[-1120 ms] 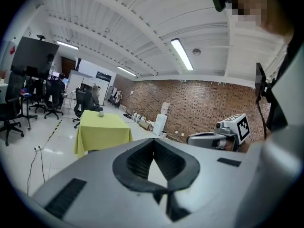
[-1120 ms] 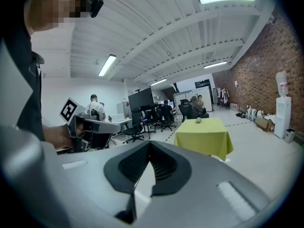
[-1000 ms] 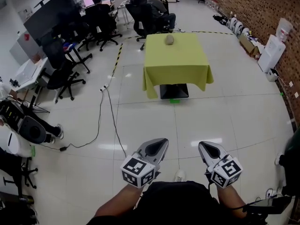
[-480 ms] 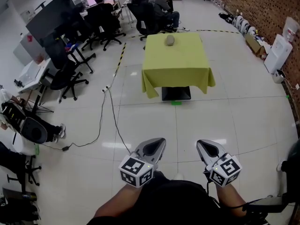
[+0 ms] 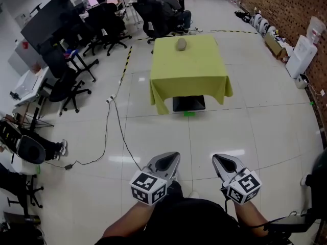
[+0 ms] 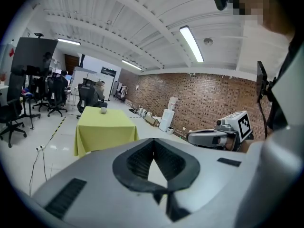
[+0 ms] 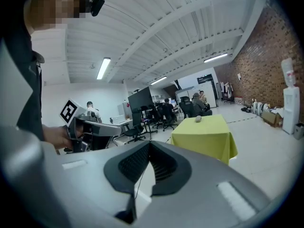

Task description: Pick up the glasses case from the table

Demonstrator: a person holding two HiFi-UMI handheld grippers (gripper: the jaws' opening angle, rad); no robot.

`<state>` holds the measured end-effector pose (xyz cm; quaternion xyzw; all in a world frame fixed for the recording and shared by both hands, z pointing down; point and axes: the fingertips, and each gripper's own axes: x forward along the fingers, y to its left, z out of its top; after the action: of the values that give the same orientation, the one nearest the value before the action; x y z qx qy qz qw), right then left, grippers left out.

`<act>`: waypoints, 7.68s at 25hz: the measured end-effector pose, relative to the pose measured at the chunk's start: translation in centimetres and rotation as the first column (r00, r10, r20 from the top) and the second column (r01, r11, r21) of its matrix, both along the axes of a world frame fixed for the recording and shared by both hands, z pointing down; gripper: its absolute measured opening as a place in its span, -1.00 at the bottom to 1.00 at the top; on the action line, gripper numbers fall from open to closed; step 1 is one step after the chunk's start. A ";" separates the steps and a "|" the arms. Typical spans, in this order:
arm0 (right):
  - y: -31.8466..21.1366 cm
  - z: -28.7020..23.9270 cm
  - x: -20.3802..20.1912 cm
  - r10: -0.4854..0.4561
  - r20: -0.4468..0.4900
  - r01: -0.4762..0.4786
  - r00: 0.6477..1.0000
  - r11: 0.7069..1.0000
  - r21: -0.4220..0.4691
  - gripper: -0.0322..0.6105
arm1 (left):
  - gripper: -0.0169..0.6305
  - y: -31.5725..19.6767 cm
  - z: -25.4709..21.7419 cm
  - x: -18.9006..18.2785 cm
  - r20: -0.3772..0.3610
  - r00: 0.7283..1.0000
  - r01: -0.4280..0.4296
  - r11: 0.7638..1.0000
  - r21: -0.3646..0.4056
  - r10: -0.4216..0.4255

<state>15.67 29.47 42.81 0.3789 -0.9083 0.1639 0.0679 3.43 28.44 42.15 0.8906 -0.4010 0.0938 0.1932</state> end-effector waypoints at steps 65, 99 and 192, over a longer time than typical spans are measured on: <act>-39.8 0.5 -6.2 0.004 -0.016 -0.004 1.000 1.000 -0.002 -0.89 | -0.93 -40.1 1.5 -5.5 -0.047 0.999 -0.018 0.997 -0.070 0.015; -53.1 2.0 -2.0 0.032 -0.017 -0.033 0.999 0.999 -0.025 -0.89 | -0.93 -54.4 2.1 -2.9 -0.025 1.000 0.006 0.998 -0.056 -0.007; -85.6 14.1 -3.9 0.036 -0.062 -0.051 0.997 0.965 -0.257 -0.89 | 0.14 -97.0 22.7 -1.3 0.207 0.978 0.084 0.942 -0.325 -0.016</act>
<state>11.76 -56.17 56.91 0.3913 -0.8684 0.2712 0.1388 2.14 -68.53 64.83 0.8207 -0.4194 0.2449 0.3010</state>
